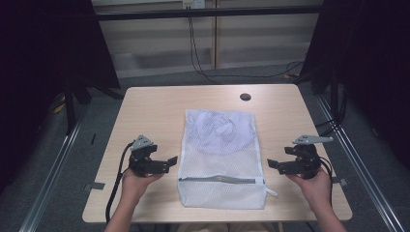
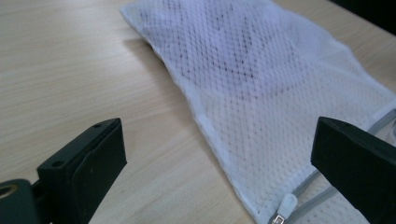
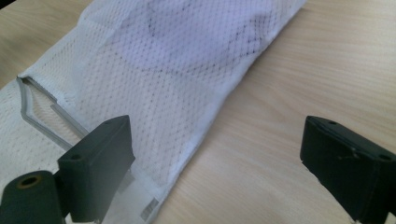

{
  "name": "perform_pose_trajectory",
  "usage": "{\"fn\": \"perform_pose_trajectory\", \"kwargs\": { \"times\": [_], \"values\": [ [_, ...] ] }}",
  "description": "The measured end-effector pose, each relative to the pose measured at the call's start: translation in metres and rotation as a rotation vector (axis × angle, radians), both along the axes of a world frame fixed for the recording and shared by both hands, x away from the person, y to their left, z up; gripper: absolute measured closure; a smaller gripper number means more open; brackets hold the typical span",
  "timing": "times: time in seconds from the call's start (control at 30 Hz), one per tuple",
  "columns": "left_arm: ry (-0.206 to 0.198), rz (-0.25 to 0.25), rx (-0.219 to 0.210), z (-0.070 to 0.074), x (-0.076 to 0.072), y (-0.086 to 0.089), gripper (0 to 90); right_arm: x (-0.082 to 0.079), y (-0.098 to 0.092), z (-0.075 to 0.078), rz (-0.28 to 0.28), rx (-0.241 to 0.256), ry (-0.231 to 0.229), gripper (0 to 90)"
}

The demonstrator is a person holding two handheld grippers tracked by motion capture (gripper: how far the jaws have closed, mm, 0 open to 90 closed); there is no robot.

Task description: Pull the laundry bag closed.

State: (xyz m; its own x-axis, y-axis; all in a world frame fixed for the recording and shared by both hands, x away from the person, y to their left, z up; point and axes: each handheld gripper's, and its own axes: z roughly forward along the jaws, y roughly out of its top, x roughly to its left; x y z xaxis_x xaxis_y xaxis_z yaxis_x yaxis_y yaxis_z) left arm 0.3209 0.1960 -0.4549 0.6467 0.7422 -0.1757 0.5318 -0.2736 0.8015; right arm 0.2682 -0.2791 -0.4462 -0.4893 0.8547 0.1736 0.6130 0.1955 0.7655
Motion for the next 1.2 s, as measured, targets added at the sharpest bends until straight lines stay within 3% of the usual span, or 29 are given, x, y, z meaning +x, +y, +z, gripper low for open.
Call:
{"fn": "perform_pose_trajectory", "kwargs": {
  "times": [0.1, 0.23, 0.3, 0.5, 0.8, 0.93, 1.2],
  "values": [
    [-0.003, -0.011, 0.011, 0.0, 0.001, -0.002, 2.0, -0.003, 0.007, 0.005, -0.002, 0.006, -0.044, 12.0],
    [-0.007, -0.012, 0.048, 0.0, -0.001, -0.003, 2.0, -0.004, 0.016, 0.01, -0.001, 0.007, -0.053, 12.0],
    [0.001, -0.012, 0.042, -0.001, -0.002, -0.002, 1.9, -0.003, 0.018, 0.01, -0.001, 0.004, -0.053, 11.9],
    [0.023, -0.034, 0.004, 0.003, -0.001, -0.001, 3.4, 0.001, 0.037, 0.006, 0.014, -0.035, -0.016, 12.8],
    [0.039, -0.037, 0.024, 0.001, 0.004, 0.0, 3.5, 0.004, 0.047, 0.006, 0.039, -0.023, 0.002, 13.9],
    [0.037, -0.05, 0.015, 0.004, 0.004, 0.0, 4.6, 0.004, 0.061, 0.003, 0.059, -0.035, 0.017, 13.9],
    [0.052, -0.063, -0.004, 0.005, 0.008, -0.001, 5.4, 0.007, 0.081, 0.008, 0.079, -0.014, 0.05, 14.1]
  ]
}}
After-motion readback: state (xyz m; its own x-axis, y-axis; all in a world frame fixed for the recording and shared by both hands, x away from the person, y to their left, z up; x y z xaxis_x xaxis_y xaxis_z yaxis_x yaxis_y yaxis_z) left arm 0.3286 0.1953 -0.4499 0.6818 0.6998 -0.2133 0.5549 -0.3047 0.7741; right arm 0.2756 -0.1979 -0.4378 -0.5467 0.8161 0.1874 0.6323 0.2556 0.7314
